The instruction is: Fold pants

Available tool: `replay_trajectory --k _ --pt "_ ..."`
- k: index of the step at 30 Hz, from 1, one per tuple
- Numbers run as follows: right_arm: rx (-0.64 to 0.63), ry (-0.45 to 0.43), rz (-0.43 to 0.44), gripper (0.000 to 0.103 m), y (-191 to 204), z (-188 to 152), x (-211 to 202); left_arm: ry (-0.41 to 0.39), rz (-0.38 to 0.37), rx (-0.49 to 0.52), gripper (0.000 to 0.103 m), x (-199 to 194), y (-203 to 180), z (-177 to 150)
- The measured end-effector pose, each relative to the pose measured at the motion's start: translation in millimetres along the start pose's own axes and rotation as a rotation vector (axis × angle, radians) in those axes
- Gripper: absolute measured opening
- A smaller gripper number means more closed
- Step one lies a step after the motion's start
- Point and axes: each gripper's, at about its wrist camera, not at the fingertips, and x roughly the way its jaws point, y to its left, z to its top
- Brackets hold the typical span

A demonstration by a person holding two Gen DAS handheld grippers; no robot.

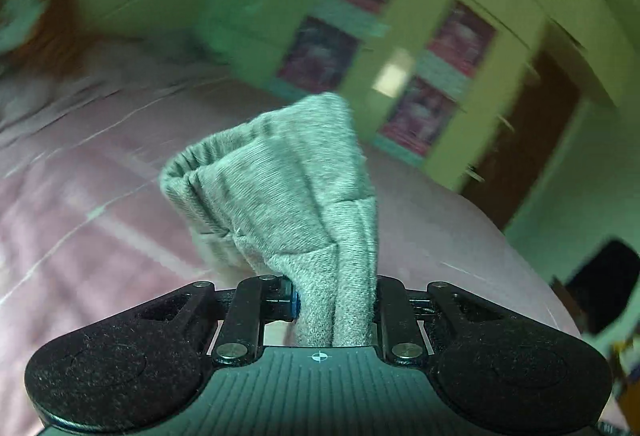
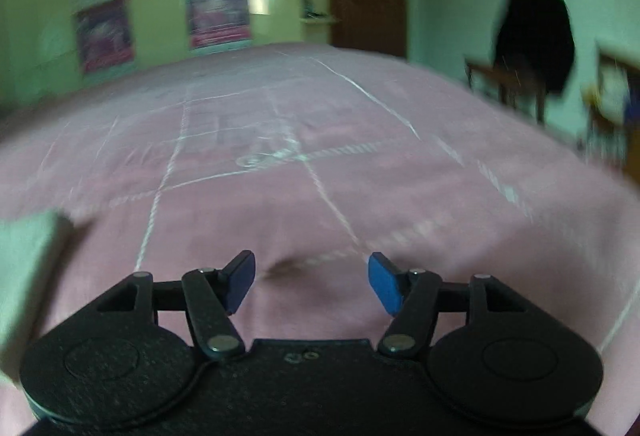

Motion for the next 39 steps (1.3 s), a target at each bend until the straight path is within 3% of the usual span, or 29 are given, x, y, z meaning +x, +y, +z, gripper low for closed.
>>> replay_trajectory --k 8,15,22,29,32,34,35,37,39 --pt "0.158 0.013 0.059 0.068 -22 0 4 0.077 -0.149 0.216 0.019 33 -136 0" --pt "0.185 0.029 0.071 0.069 -26 0 4 0.198 -0.238 0.396 0.019 40 -230 -60" --pt "0.181 0.038 0.086 0.070 -26 2 5 0.290 -0.268 0.546 0.020 42 -277 -111" --pt "0.178 0.049 0.089 0.071 -25 2 7 0.333 -0.300 0.567 0.021 47 -281 -131" --pt "0.173 0.051 0.087 0.072 -24 2 7 0.471 -0.331 0.628 0.042 62 -278 -143" --pt "0.170 0.053 0.084 0.072 -23 1 8 0.470 -0.357 0.661 0.061 55 -282 -145" --pt "0.168 0.053 0.083 0.072 -23 1 8 0.487 -0.406 0.621 0.080 51 -283 -142" --pt "0.169 0.053 0.081 0.072 -23 1 8 0.472 -0.474 0.569 0.085 43 -285 -134" --pt "0.170 0.051 0.080 0.072 -23 1 7 0.417 -0.462 0.558 0.085 24 -280 -128"
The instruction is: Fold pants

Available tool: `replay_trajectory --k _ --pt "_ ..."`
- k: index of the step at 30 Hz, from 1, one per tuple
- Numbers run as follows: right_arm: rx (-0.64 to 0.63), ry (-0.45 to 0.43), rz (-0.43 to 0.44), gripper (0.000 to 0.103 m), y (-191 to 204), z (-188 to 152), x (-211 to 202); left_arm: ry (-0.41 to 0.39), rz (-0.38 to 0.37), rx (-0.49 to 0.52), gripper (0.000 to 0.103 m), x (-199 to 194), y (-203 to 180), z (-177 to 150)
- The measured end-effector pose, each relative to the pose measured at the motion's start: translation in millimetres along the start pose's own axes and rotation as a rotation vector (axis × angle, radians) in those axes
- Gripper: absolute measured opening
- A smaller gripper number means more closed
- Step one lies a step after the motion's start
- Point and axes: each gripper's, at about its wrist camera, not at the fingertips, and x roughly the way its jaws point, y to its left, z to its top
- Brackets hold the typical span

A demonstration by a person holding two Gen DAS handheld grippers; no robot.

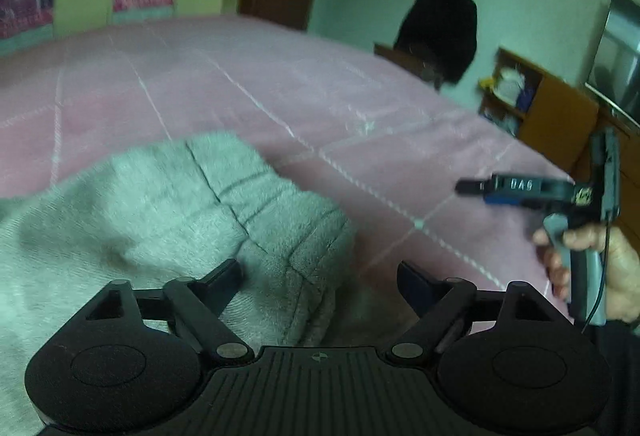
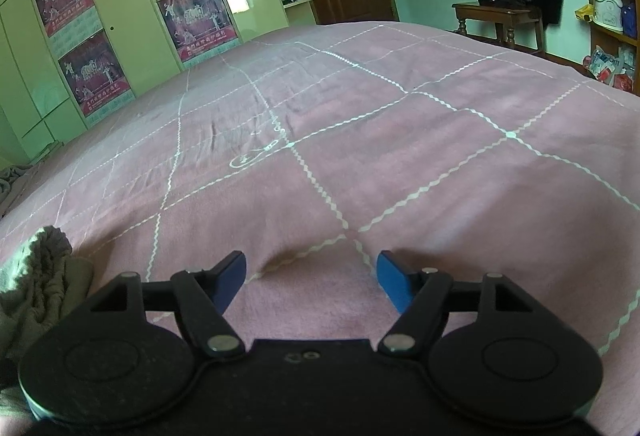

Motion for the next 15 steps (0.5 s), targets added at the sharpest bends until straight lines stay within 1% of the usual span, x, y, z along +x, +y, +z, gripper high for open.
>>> replay_trajectory --k 3,4,6,8,10,11,12,13,15 --pt "0.004 -0.004 -0.002 0.072 0 -1 -1 -0.086 0.071 -0.049 0.085 -41 15 -9" --pt "0.005 -0.006 -0.003 0.072 0 -1 -2 -0.115 0.107 -0.069 0.085 -59 23 -16" --pt "0.009 -0.014 -0.004 0.072 1 -1 -3 -0.154 0.210 -0.106 0.085 -92 46 -30" --pt "0.008 -0.032 -0.005 0.072 1 -2 -7 -0.184 0.343 -0.152 0.085 -128 70 -54" --pt "-0.002 -0.059 0.000 0.072 3 -3 -13 -0.194 0.460 -0.224 0.085 -157 96 -79" --pt "-0.012 -0.071 0.000 0.072 5 -4 -16 -0.197 0.497 -0.260 0.085 -171 107 -91" --pt "-0.024 -0.082 -0.001 0.072 8 -5 -19 -0.199 0.529 -0.304 0.084 -185 118 -104" --pt "-0.035 -0.091 -0.002 0.072 11 -6 -22 -0.199 0.543 -0.335 0.084 -195 125 -115" --pt "-0.064 -0.102 -0.008 0.072 18 -10 -26 -0.198 0.540 -0.353 0.084 -206 130 -132"
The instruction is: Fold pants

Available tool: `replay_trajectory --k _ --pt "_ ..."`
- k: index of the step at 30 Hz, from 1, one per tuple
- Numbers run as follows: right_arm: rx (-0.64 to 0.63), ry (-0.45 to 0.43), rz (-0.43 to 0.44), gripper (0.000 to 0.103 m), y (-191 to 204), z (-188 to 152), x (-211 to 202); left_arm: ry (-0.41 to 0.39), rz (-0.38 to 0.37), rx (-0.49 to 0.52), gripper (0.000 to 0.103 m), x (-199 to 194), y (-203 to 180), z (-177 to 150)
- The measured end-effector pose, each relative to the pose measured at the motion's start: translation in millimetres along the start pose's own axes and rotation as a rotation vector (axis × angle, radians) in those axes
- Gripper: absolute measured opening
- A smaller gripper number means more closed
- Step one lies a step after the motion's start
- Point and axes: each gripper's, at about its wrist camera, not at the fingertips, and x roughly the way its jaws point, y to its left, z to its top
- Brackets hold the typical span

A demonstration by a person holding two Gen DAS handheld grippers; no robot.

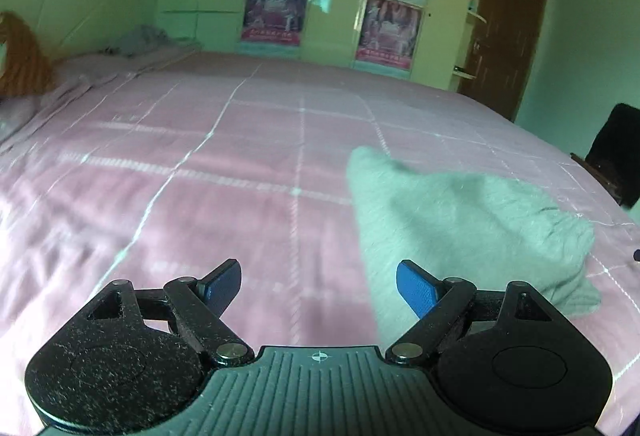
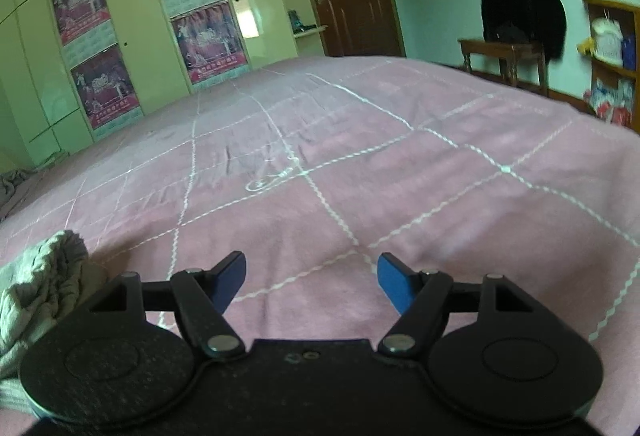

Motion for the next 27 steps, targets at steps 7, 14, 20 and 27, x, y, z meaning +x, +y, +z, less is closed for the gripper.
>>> replay_trajectory --k 7,14,20,27 --pt "-0.070 0.006 0.025 0.072 34 -12 -21 0.118 -0.130 0.202 0.084 14 -36 -20" --pt "-0.105 -0.042 0.270 0.070 103 -17 -58 0.114 -0.040 0.074 0.085 26 -18 -19" --pt "-0.167 0.065 0.344 0.046 170 -25 -33 0.100 -0.043 0.043 0.084 31 -20 -30" --pt "-0.183 0.171 0.353 0.027 204 -34 -2 0.019 -0.029 0.097 0.084 33 -30 -33"
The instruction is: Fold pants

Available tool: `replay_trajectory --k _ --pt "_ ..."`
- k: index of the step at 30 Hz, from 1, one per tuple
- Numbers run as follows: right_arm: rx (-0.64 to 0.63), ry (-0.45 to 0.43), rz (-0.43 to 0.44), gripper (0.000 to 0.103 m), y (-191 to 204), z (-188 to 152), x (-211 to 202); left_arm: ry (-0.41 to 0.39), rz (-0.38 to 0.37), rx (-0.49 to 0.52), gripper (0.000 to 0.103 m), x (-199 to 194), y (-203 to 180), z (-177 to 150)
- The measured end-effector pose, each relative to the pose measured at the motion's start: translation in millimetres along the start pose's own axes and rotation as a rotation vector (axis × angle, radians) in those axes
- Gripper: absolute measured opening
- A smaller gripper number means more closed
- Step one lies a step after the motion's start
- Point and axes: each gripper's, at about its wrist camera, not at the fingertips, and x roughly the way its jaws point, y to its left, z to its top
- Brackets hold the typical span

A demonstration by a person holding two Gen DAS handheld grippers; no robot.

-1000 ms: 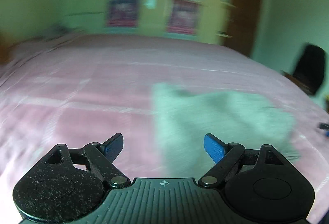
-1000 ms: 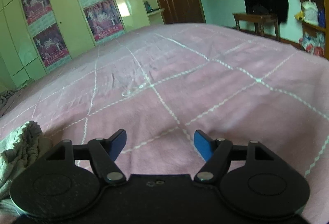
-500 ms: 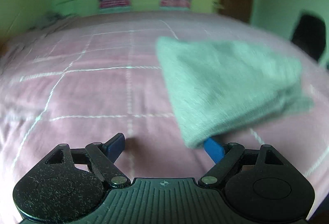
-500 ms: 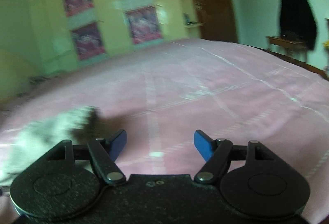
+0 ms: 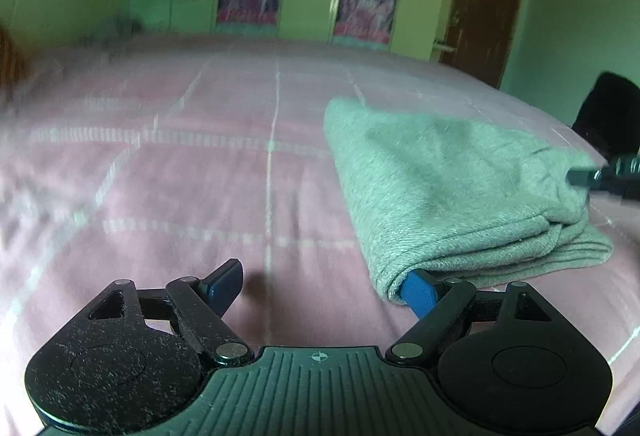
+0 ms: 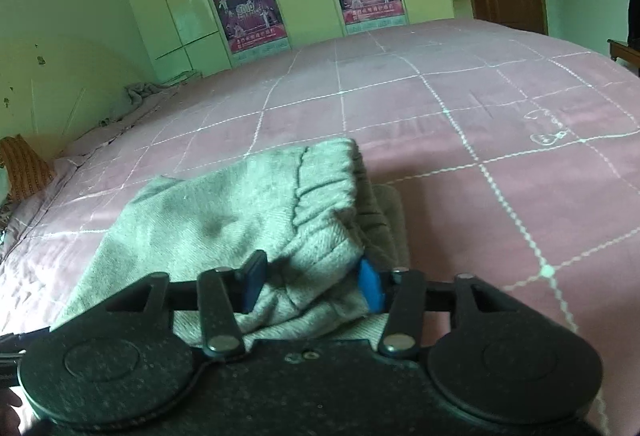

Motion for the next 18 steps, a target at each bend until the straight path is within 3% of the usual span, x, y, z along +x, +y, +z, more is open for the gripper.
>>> replay_trajectory --k 1,5,7,9,10,13,15,18 --pt "0.006 -0.008 0.018 0.014 3 2 -4 -0.015 0.003 -0.002 0.084 -2 0 1" --pt "-0.008 -0.162 0.067 0.014 9 3 -46 0.037 -0.008 -0.087 0.085 7 11 -2" --pt "0.018 -0.120 0.049 0.015 1 -6 -40 0.055 -0.003 -0.072 0.085 11 9 -3" --pt "0.065 0.007 -0.006 0.017 -10 -15 -15 0.058 0.002 -0.069 0.085 11 8 -4" --pt "0.107 0.003 0.017 0.019 -16 -17 -17 0.059 0.001 -0.077 0.085 11 9 -4" --pt "0.098 -0.063 0.038 0.034 -11 -16 -40 0.060 0.005 -0.074 0.085 13 7 -5" --pt "0.103 -0.058 0.049 0.061 -11 -20 -47 0.059 0.007 -0.071 0.085 13 7 -5" --pt "0.171 -0.005 0.051 0.065 -22 -26 -41 0.058 0.007 -0.069 0.085 12 7 -4"
